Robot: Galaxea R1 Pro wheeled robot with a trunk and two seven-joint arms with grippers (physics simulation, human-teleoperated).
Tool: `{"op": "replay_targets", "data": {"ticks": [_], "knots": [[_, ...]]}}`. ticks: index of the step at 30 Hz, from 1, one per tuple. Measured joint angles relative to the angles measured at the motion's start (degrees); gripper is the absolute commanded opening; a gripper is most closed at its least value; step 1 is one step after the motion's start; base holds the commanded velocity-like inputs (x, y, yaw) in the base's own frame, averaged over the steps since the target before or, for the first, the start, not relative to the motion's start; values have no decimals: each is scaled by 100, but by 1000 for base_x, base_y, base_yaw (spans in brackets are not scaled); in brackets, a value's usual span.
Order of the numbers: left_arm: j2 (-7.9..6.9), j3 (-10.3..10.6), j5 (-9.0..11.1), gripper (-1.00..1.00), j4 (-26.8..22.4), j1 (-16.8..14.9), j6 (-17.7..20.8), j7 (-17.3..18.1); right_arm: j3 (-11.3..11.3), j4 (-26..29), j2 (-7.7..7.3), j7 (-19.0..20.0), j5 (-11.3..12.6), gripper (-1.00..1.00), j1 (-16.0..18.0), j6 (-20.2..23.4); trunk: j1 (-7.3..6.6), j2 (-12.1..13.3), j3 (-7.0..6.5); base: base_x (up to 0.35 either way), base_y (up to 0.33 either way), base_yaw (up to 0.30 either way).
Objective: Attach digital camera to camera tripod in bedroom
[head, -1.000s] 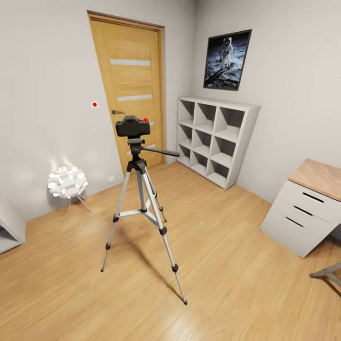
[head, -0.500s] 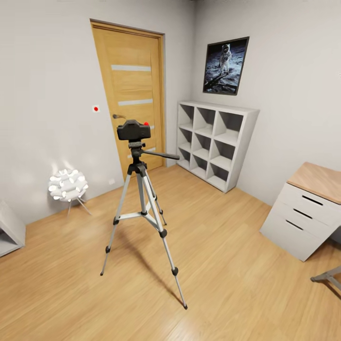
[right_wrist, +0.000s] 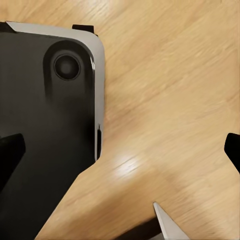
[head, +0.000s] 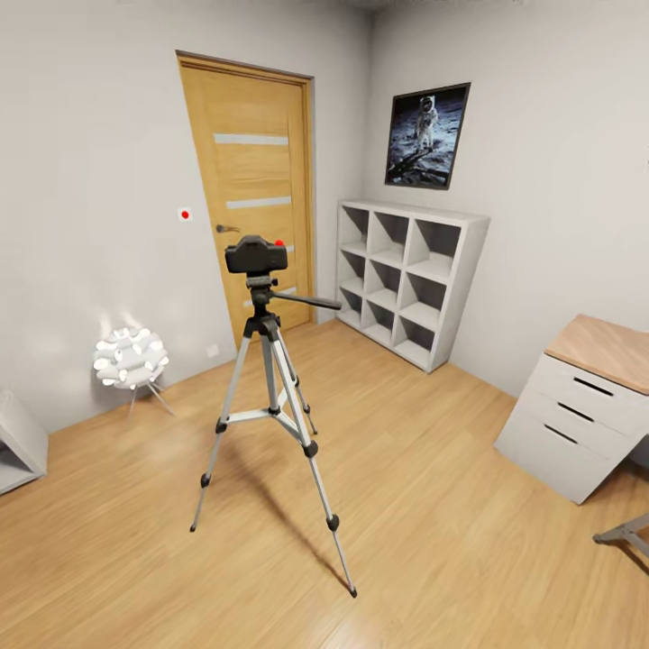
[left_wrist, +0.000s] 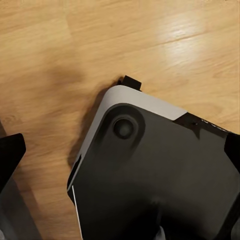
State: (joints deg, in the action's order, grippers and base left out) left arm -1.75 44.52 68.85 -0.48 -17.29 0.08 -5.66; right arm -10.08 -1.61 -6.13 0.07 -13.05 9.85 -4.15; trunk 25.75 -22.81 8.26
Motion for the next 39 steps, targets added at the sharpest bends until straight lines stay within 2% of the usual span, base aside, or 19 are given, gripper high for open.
{"op": "replay_targets", "data": {"ticks": [14, 17, 26, 39], "knots": [[10, 38, 12, 100, -25, -3, -4, 15, 3, -1, -9, 1, 12, 100, 0, -131, 0, 0, -123, 0, 0, 0], [-1, 10, 66, 100, 13, 4, 13, 52, 4, -4, -7, 1, 13, 100, 0, -145, 0, 0, -149, 0, 0, 0], [18, 8, 69, 100, 38, 294, 112, 77, 11, -14, 4, 8, 13, 100, -1, -112, 0, 1, -227, 0, 0, 0], [7, 3, 61, 100, 40, 363, 220, 85, 5, -29, 34, 71, 15, 100, -132, -106, 0, 1, -341, 0, 0, 0]]}}
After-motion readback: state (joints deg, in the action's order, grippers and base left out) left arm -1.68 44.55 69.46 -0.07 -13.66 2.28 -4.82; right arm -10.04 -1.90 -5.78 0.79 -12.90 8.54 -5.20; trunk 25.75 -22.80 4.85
